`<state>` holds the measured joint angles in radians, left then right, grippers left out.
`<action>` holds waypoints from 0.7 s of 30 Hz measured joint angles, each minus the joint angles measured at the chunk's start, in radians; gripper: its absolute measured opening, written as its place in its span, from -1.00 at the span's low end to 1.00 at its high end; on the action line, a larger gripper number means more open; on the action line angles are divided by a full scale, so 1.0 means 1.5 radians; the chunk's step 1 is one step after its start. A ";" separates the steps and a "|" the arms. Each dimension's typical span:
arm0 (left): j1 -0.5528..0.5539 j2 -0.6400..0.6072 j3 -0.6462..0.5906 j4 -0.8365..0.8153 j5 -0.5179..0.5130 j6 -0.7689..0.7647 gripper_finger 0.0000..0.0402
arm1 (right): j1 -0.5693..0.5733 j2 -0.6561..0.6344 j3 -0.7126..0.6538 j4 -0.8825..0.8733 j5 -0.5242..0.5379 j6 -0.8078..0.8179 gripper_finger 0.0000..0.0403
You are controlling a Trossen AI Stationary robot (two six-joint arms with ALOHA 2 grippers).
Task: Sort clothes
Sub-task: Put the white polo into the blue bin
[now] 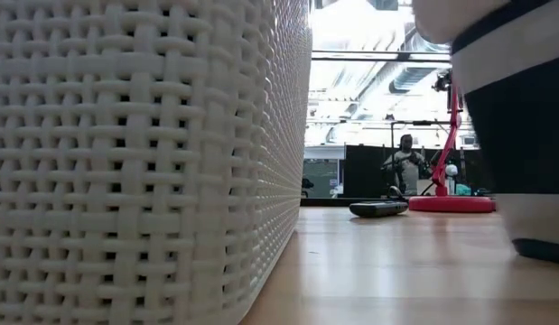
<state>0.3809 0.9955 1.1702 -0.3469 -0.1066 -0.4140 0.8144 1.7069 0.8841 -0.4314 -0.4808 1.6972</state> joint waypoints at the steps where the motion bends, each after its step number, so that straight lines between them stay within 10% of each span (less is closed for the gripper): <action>1: 0.000 0.000 0.000 0.000 0.000 -0.001 0.13 | -0.025 0.001 -0.002 -0.005 -0.003 -0.013 -1.00; 13: 0.000 0.000 0.000 0.000 0.012 -0.003 0.13 | -0.338 0.000 -0.023 0.044 0.081 -0.187 -1.00; 21: 0.000 0.000 0.000 0.000 0.041 0.007 0.13 | -0.387 -0.032 -0.031 0.110 0.216 -0.210 -1.00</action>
<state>0.3813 0.9951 1.1702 -0.3466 -0.0457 -0.4033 0.2344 1.6585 0.8383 -0.2661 -0.1569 1.3823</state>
